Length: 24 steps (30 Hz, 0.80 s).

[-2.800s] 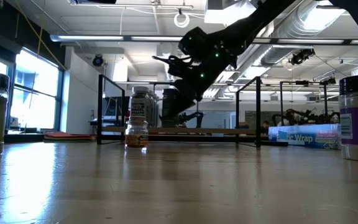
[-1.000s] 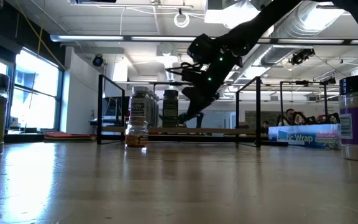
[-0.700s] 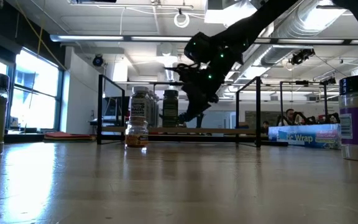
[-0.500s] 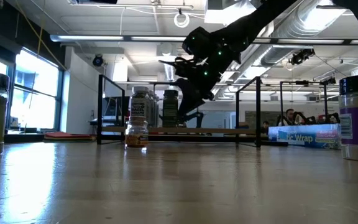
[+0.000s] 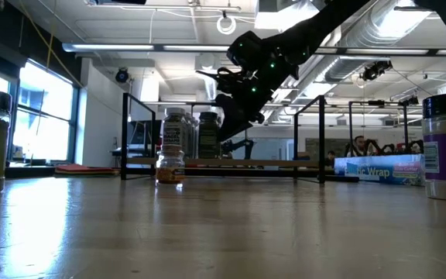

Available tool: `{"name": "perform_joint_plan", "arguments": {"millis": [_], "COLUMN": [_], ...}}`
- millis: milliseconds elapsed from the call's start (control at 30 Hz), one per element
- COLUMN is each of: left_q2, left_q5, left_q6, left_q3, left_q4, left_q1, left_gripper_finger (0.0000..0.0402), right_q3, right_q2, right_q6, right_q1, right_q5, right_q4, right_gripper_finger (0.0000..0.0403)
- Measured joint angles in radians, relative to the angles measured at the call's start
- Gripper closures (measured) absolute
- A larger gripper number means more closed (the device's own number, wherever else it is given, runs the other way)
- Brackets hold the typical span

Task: Shelf spices
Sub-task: Put the top green seasoning bottle on the shelf

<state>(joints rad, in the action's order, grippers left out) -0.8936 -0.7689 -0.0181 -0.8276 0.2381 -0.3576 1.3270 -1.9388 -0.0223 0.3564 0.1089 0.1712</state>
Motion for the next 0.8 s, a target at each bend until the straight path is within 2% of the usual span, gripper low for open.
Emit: {"name": "perform_joint_plan", "arguments": {"millis": [133,267,333,500,800], "left_q2": [0.000,0.000,0.000,0.000,0.000], "left_q5": [0.000,0.000,0.000,0.000,0.000], "left_q6": [0.009,0.008,0.007,-0.003,0.006], "left_q3": [0.000,0.000,0.000,0.000,0.000], "left_q4": [0.004,0.004,0.004,0.004,0.003], "left_q1": [0.000,0.000,0.000,0.000,0.000], "left_gripper_finger": [0.0116,0.0116,0.0116,0.0116,0.0116], "right_q3": [0.000,0.000,0.000,0.000,0.000], "right_q2": [0.016,0.015,0.003,-0.041,-0.078], "right_q6": [-0.003,-0.009,-0.011,-0.011,0.018], "right_q1": [-0.023,-0.059,-0.081,-0.112,-0.108], "right_q5": [0.031,-0.115,-0.147,0.008,0.165], "right_q4": [0.010,0.005,-0.039,-0.185,-0.277], "right_gripper_finger": [0.0378,0.0378,0.0378,0.0378,0.0378]}}
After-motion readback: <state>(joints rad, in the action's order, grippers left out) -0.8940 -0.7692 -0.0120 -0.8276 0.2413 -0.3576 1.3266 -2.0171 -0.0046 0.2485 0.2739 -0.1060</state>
